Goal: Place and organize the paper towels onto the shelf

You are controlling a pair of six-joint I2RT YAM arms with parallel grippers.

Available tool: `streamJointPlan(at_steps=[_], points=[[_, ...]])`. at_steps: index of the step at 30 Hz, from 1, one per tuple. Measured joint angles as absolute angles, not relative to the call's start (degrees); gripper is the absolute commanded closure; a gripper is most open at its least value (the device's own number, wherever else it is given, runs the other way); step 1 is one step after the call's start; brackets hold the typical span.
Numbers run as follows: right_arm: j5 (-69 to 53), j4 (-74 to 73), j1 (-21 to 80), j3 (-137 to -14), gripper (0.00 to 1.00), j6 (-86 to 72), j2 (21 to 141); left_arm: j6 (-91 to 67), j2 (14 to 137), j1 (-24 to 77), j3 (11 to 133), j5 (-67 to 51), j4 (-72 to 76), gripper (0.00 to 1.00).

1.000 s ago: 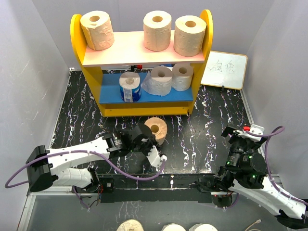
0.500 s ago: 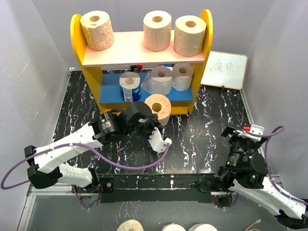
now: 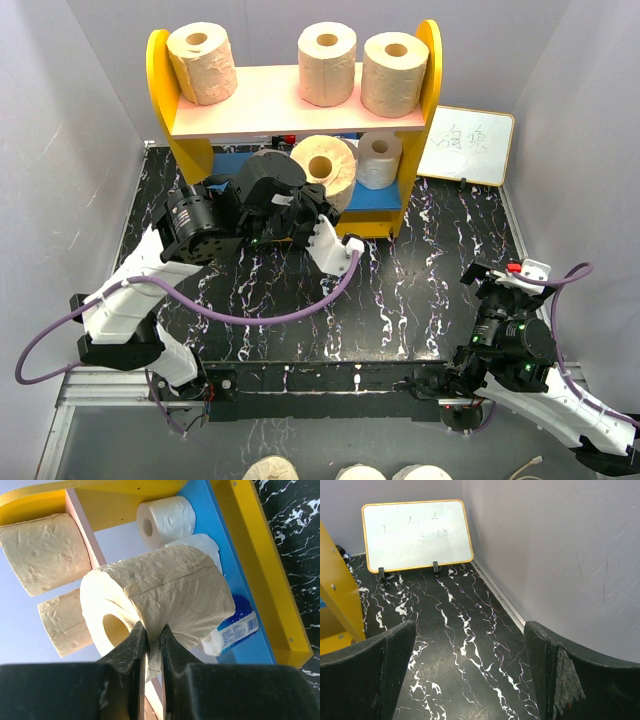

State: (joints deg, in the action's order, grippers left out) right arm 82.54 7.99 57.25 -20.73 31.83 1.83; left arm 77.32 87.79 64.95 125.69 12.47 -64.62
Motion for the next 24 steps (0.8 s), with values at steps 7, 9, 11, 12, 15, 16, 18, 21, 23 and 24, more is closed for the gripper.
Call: streamJointPlan(at_steps=[7, 9, 11, 12, 15, 16, 18, 21, 23, 24], points=[[82.54, 7.97, 57.25, -20.73, 0.12, 31.79, 1.89, 80.82, 91.88, 64.73, 133.51, 15.77, -66.83, 1.0], [82.54, 7.97, 57.25, -20.73, 0.12, 31.79, 1.93, 82.26, 92.2, 64.6, 134.89, 16.8, -66.3, 1.0], [82.52, 7.97, 57.25, -20.73, 0.12, 31.77, 2.0, 83.7, 92.2, 64.55, 135.81, 17.89, -65.8, 1.0], [82.52, 7.97, 57.25, -20.73, 0.12, 31.75, 2.02, 84.49, 92.2, 64.55, 136.35, 18.48, -65.56, 1.0], [82.5, 7.97, 57.25, -20.73, 0.12, 31.66, 2.04, 86.59, 92.18, 64.38, 137.8, 20.21, -64.53, 1.0], [82.5, 7.97, 57.25, -20.73, 0.12, 31.66, 2.04, 87.09, 92.16, 64.2, 138.17, 20.64, -64.23, 1.0], [82.5, 7.97, 57.25, -20.73, 0.12, 31.64, 2.04, 87.94, 92.05, 63.57, 138.45, 20.93, -63.42, 1.0], [82.48, 7.97, 57.25, -20.73, 0.12, 31.62, 2.04, 88.77, 91.94, 59.18, 138.47, 18.63, -62.11, 1.0], [82.39, 7.97, 57.25, -20.73, 0.12, 31.59, 2.24, 89.01, 91.96, 53.19, 138.47, 16.01, -60.95, 1.0], [82.32, 7.94, 57.25, -20.73, 0.12, 31.59, 2.39, 89.01, 92.03, 49.98, 138.47, 14.92, -60.38, 1.0]])
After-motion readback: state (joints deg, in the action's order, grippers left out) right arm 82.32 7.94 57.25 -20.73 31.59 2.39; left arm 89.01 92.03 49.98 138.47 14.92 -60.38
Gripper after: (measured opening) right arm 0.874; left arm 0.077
